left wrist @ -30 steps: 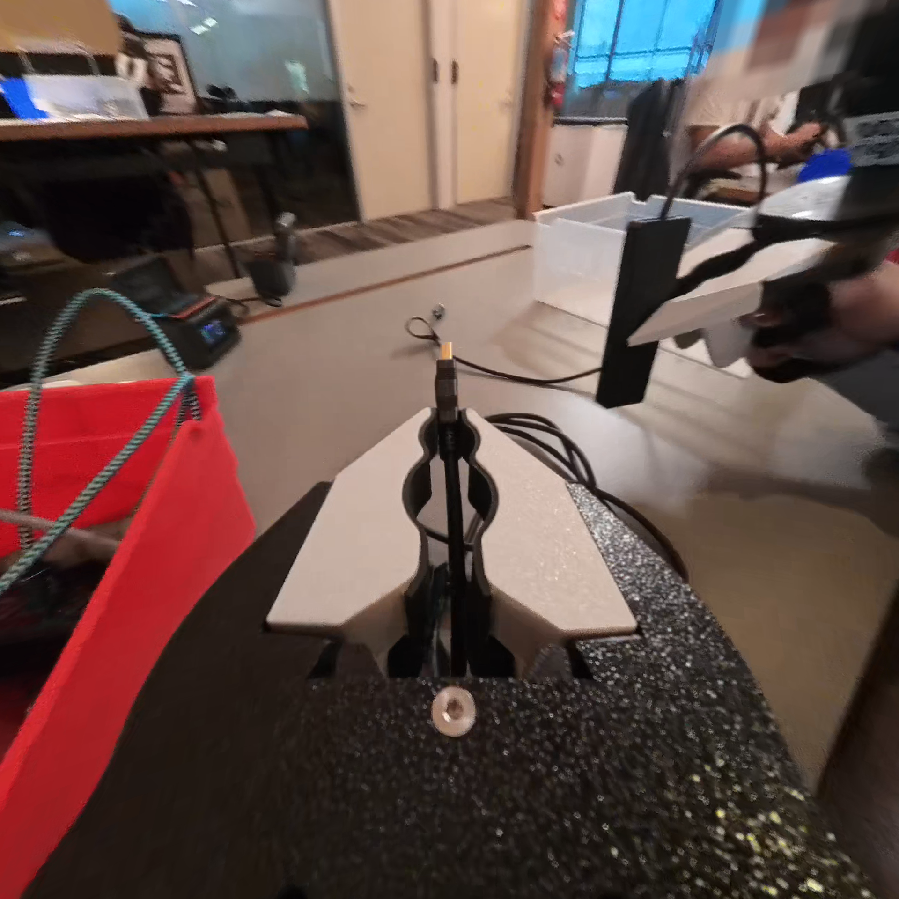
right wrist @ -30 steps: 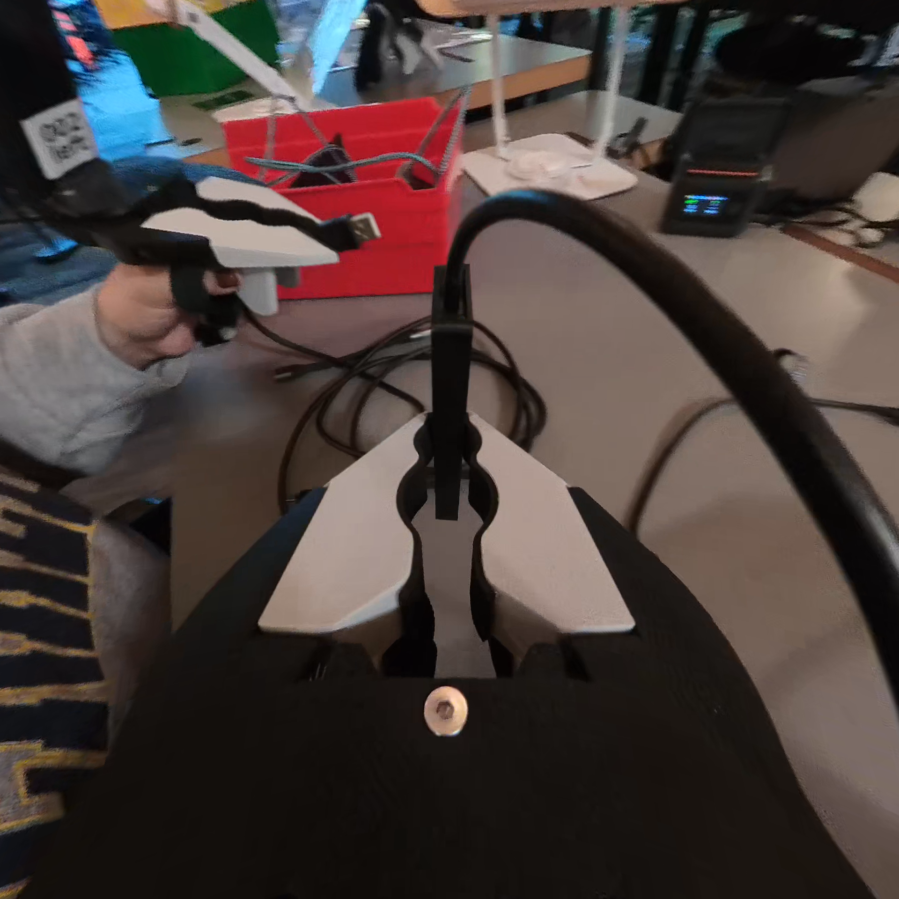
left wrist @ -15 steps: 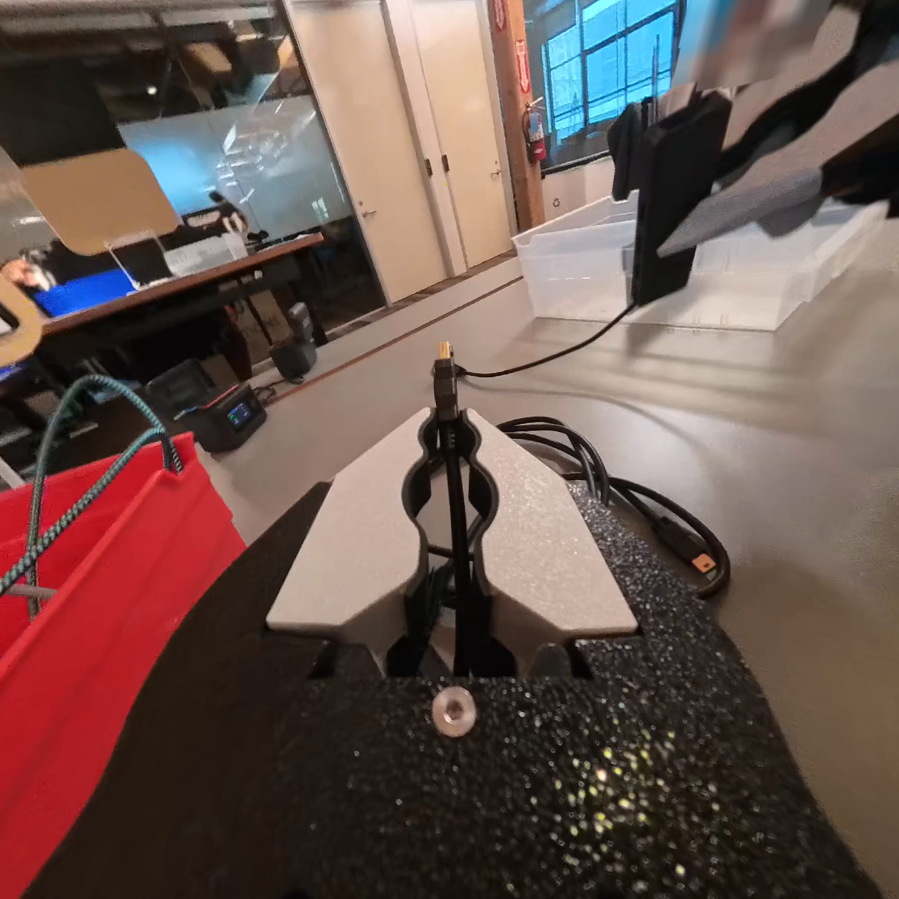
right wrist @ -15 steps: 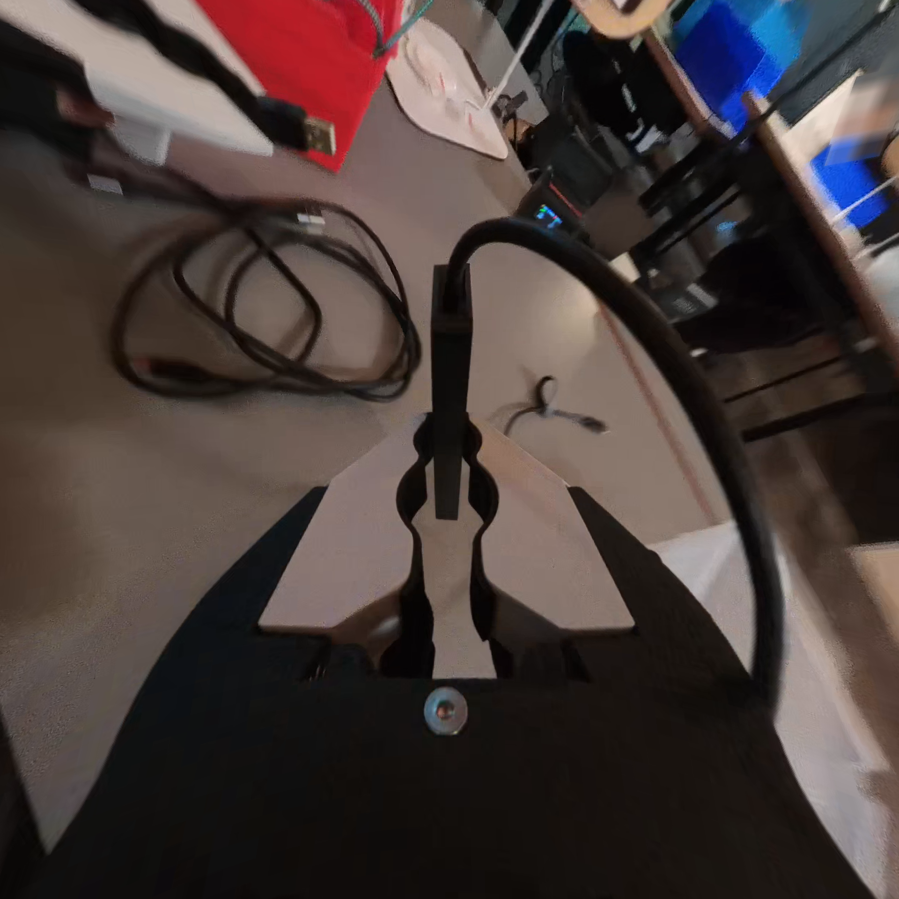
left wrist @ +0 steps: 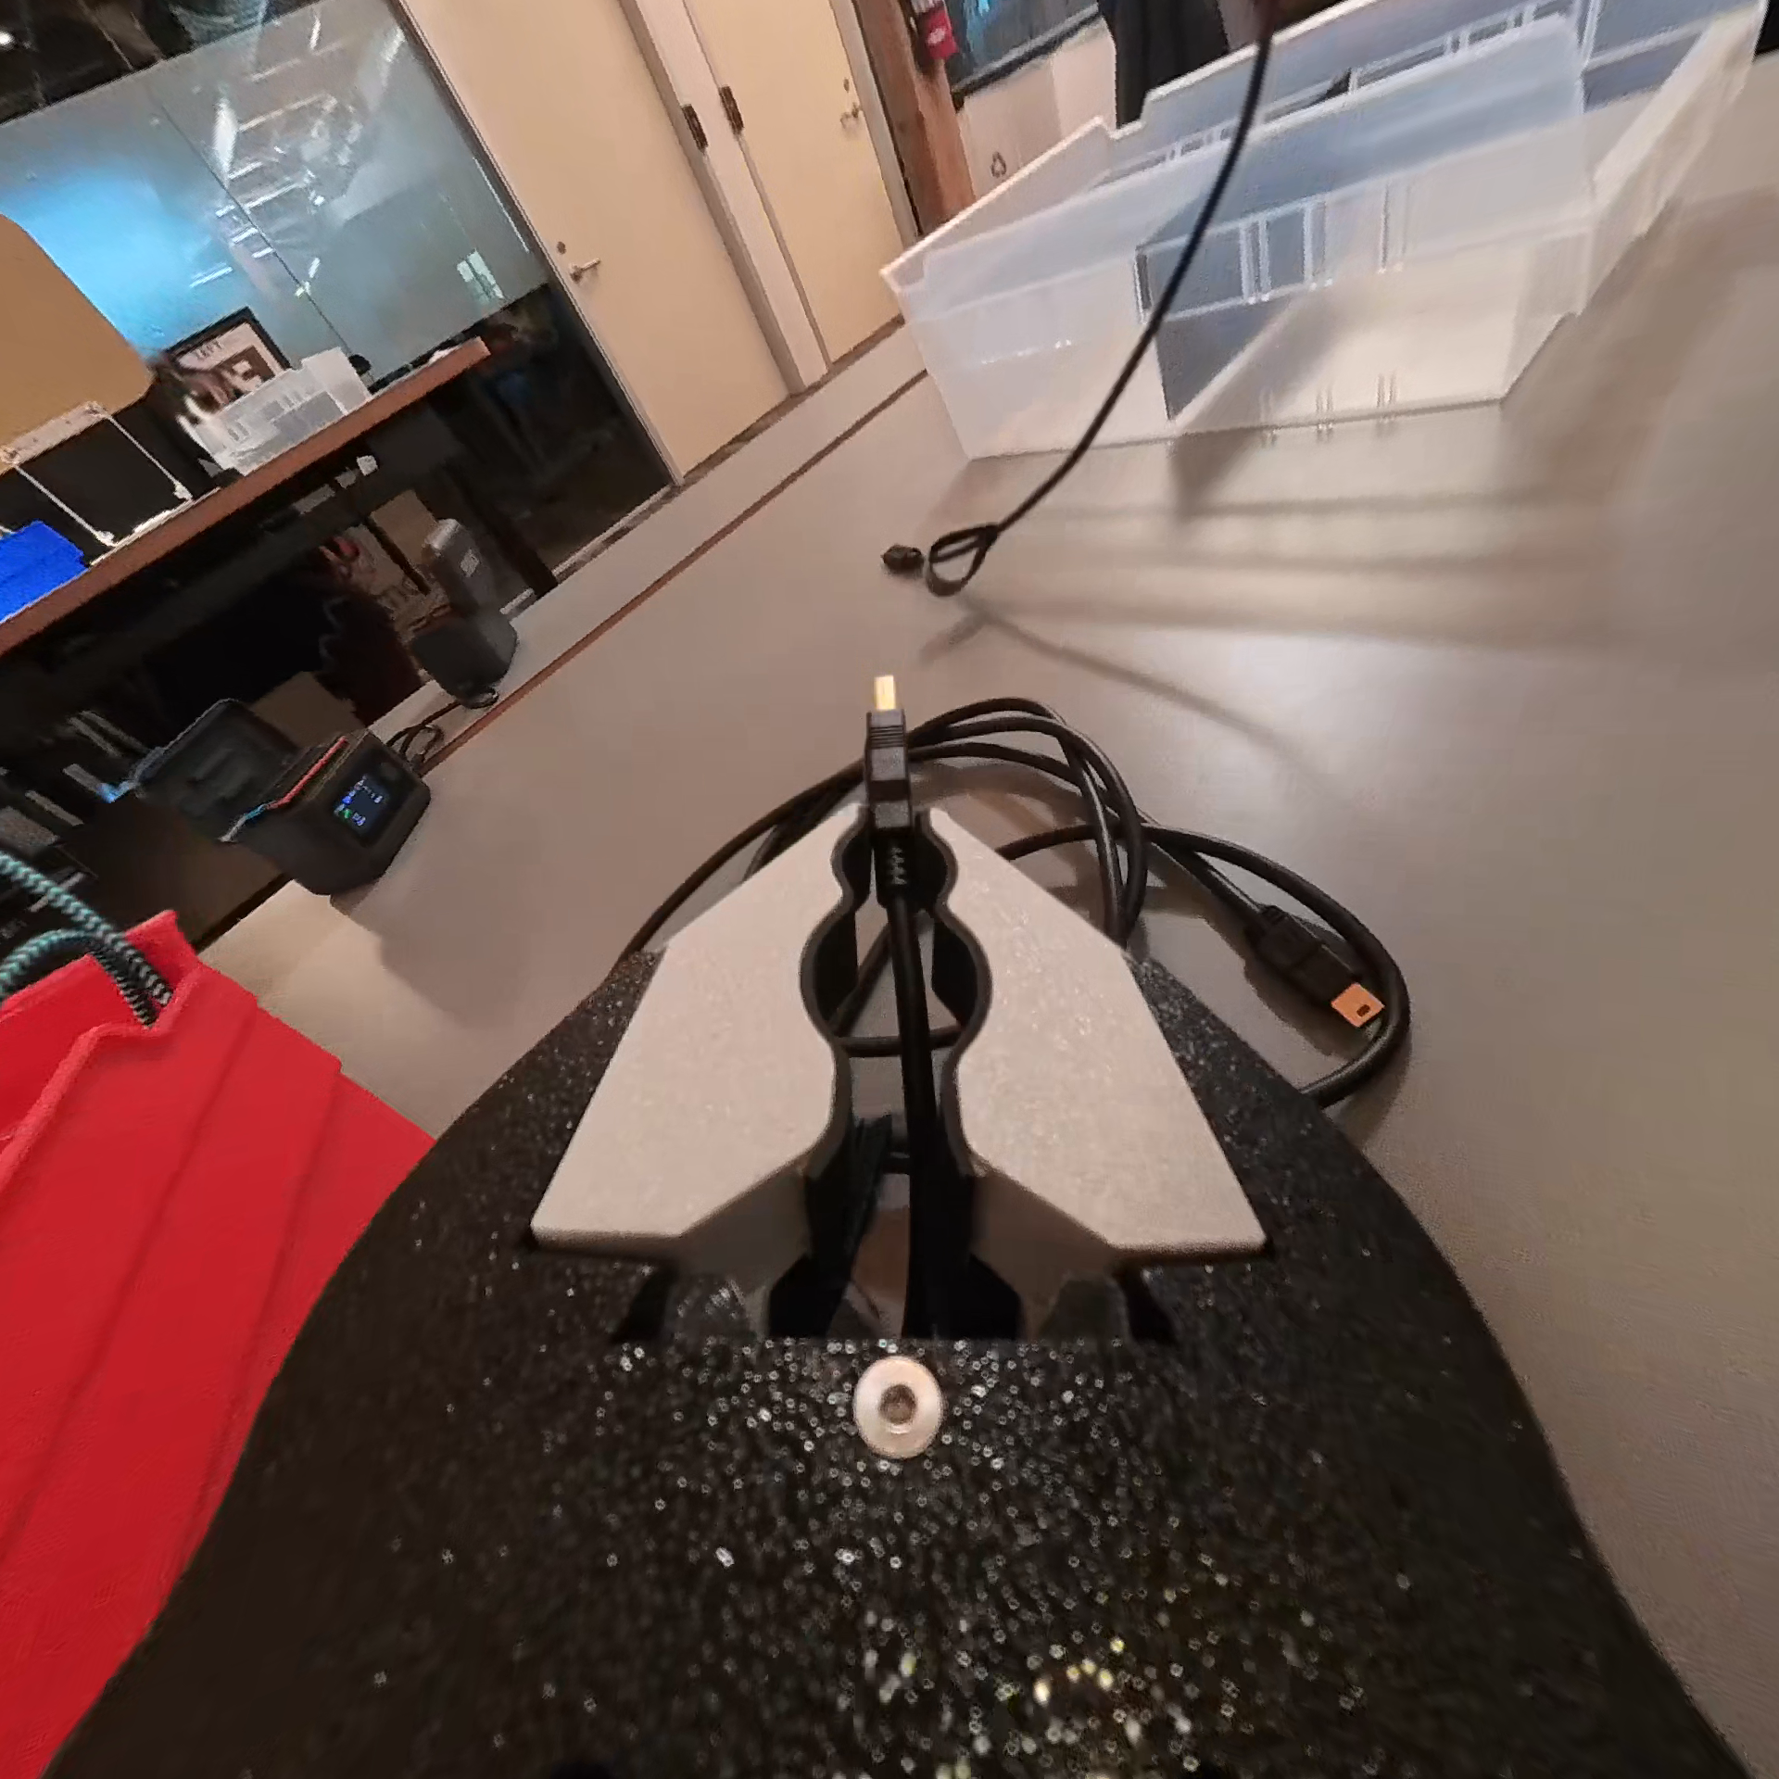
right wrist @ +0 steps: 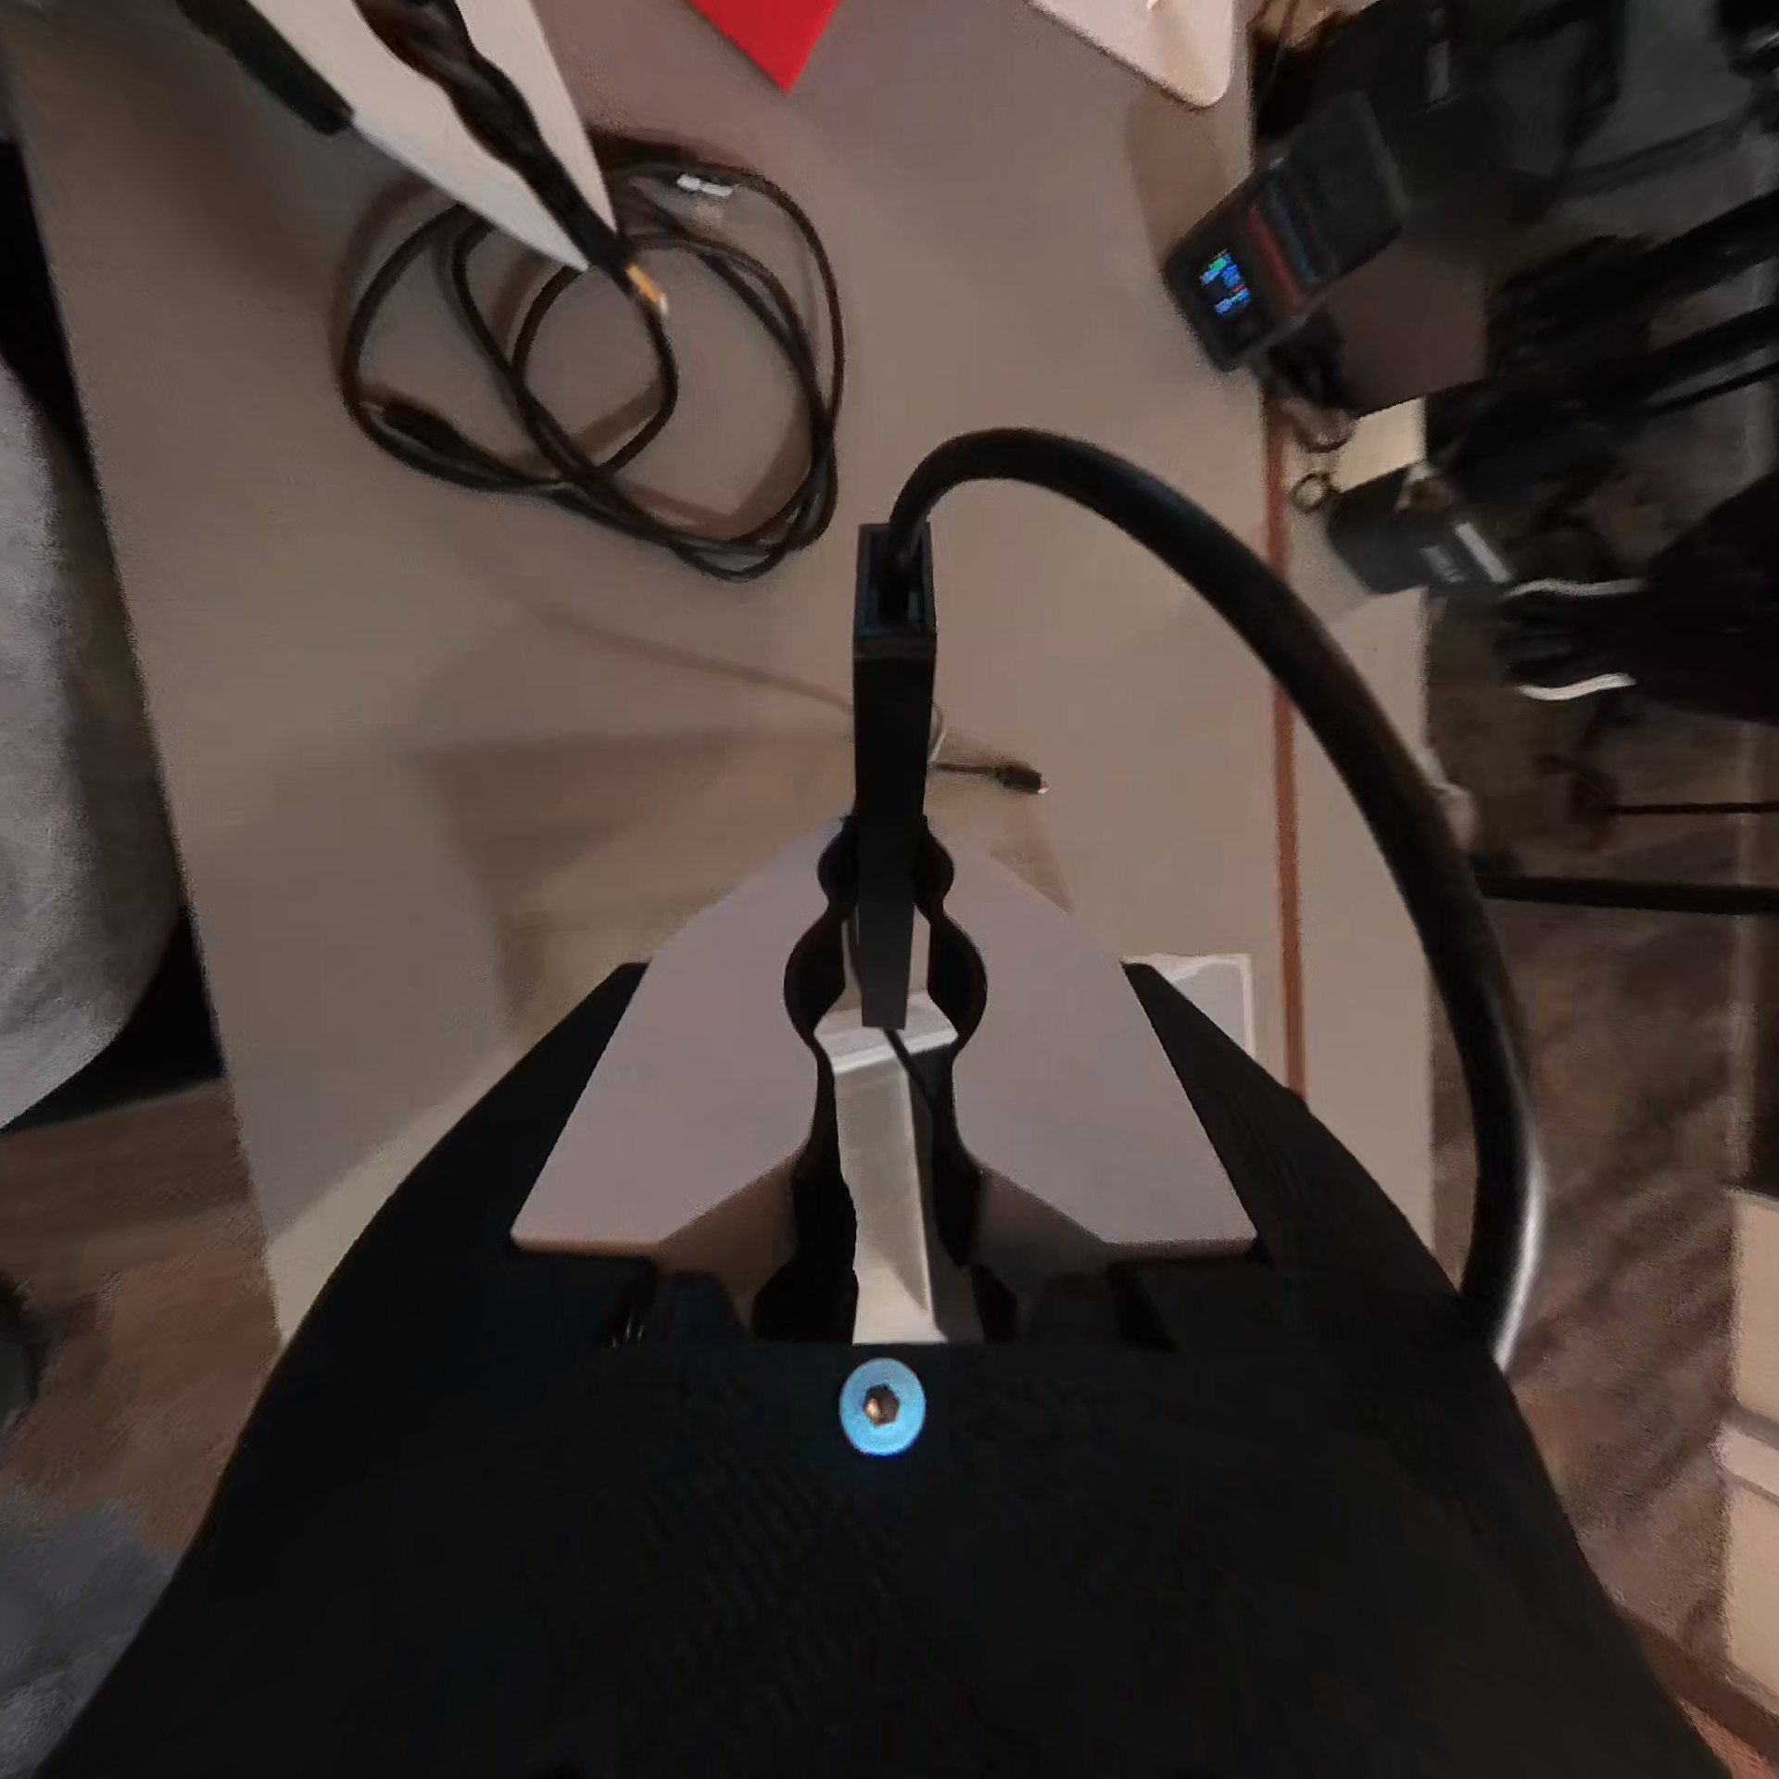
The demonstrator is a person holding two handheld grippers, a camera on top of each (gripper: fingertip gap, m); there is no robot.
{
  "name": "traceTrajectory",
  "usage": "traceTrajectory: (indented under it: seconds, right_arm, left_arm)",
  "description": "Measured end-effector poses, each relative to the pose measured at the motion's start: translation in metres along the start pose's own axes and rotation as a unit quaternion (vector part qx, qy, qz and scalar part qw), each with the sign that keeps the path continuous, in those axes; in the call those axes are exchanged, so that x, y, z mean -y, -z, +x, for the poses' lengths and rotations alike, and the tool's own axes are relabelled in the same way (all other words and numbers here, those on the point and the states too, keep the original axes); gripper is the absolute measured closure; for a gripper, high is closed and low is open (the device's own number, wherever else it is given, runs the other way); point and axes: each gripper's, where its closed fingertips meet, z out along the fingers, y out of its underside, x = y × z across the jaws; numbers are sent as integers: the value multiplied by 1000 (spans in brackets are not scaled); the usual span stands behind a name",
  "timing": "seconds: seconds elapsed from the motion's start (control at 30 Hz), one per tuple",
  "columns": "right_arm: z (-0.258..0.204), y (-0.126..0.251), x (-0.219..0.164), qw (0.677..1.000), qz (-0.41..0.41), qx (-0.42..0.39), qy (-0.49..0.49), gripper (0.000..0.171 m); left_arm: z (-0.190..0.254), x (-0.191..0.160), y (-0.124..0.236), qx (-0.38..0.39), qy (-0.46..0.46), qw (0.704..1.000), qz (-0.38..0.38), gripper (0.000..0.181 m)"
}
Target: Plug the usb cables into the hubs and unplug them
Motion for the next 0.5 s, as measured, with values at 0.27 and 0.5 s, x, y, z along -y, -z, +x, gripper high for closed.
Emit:
traceTrajectory:
  seconds: [0.27,0.5]
  right_arm:
    - [69,18,-47,989,-123,72,-26,163]
    - [180,101,-5,992,-90,-85,-9,163]
  left_arm:
    - [0,-2,-1,-7,-12,1000,-9,175]
    - [-4,-2,-1,-7,-8,1000,-6,175]
